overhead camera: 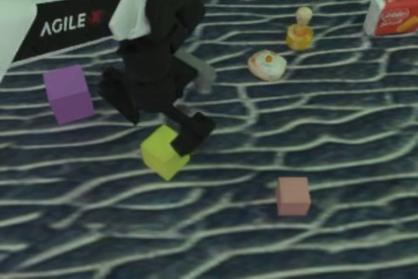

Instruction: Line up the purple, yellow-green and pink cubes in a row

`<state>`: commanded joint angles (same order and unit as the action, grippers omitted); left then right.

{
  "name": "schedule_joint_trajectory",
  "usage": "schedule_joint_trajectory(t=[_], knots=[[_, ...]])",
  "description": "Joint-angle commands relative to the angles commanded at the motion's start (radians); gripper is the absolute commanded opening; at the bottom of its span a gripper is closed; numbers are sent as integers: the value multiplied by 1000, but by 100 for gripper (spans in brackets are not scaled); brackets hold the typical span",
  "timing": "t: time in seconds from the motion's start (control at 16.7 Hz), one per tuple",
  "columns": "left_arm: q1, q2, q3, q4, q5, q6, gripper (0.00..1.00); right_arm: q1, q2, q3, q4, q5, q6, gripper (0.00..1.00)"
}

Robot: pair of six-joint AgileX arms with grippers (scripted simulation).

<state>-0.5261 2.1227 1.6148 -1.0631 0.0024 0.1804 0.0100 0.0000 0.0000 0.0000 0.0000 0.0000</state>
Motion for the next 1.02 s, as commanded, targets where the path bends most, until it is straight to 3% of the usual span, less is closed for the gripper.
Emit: schedule_joint_trajectory(t=[0.3,0.6,1.02], knots=[[0,66,-115,184,1,0,100,0,0,0,0,0,0,100],[-1,72,-123,195,1,1,100,0,0,0,0,0,0,100],[-1,72,-123,195,1,1,47,0,0,0,0,0,0,100]])
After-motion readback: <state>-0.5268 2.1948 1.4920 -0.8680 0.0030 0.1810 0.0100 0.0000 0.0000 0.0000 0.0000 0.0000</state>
